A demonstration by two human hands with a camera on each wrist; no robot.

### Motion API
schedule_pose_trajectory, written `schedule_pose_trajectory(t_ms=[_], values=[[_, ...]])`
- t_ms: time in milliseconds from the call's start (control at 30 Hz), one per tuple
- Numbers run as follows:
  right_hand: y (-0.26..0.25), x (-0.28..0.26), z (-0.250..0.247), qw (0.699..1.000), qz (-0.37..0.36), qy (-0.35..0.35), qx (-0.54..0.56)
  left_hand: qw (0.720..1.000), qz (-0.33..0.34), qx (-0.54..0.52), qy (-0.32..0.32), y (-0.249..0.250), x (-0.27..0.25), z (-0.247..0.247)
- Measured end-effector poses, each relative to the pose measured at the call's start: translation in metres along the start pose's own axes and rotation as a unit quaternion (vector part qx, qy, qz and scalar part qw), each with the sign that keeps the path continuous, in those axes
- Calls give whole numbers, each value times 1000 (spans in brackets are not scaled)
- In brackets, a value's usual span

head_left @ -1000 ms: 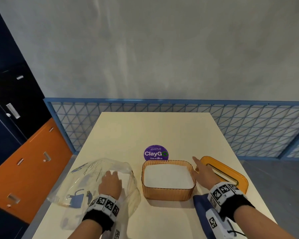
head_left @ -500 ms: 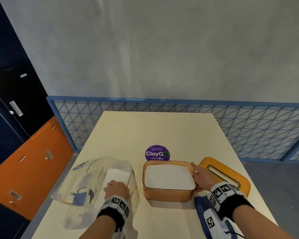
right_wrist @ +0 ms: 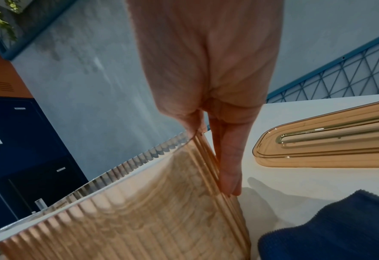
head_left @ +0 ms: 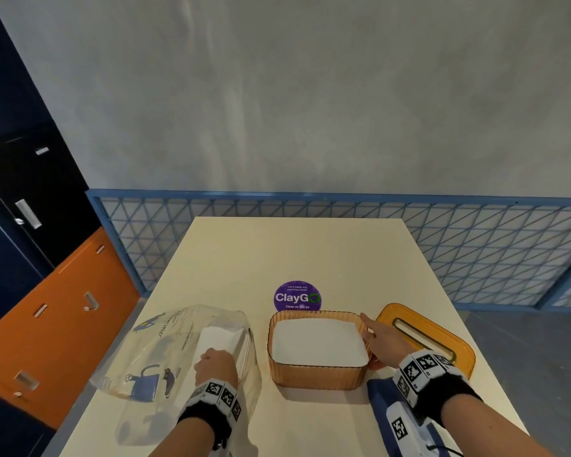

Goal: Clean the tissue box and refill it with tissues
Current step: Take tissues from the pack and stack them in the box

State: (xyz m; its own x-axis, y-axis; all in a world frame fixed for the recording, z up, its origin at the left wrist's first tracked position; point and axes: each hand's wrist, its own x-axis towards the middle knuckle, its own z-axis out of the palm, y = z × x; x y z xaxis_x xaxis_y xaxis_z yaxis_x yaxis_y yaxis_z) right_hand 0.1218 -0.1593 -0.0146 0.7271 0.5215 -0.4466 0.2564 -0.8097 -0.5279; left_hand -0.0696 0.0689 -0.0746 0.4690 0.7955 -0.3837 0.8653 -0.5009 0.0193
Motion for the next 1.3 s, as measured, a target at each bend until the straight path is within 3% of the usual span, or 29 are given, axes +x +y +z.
schedule_pose_trajectory(t_ms=[233,300,367,400,467,533,600,700,767,867,967,1067,1133,1200,1233,1300], values=[[-4,-1,-10,999,-7,-26,-24,996,38,-37,77,-24,-27,-60],[-16,-4,-18,996,-50,57,-46,989,42,-46,136,-28,-43,-82],[-38,-11,-24,983,-112,142,17,973,73,-69,207,-24,-61,-100],[-51,-16,-25,980,-127,131,83,963,97,-84,238,-19,-69,-107],[-81,-28,-28,963,-109,4,245,943,144,-113,279,-6,-82,-114],[-105,-41,-30,923,-66,-118,361,923,187,-141,306,9,-91,-114],[-117,-47,-33,880,-48,-195,430,897,242,-174,325,22,-98,-111],[-121,-50,-37,839,-66,-234,487,845,370,-161,349,32,-99,-105],[-118,-50,-41,851,-84,-196,481,826,416,-109,366,36,-95,-97],[-111,-51,-48,881,-129,-116,439,831,438,-115,323,33,-93,-88],[-105,-60,-58,897,-174,-81,397,810,411,-338,245,31,-99,-88],[-98,-66,-68,893,-196,-96,394,740,294,-586,148,39,-94,-98],[-96,-70,-74,882,-203,-115,411,654,230,-721,-10,44,-84,-107],[-95,-72,-77,875,-205,-126,421,573,217,-775,-156,44,-74,-113],[-93,-73,-78,874,-204,-127,423,561,232,-771,-190,43,-73,-116],[-88,-72,-78,874,-200,-117,428,577,252,-754,-186,44,-72,-119]])
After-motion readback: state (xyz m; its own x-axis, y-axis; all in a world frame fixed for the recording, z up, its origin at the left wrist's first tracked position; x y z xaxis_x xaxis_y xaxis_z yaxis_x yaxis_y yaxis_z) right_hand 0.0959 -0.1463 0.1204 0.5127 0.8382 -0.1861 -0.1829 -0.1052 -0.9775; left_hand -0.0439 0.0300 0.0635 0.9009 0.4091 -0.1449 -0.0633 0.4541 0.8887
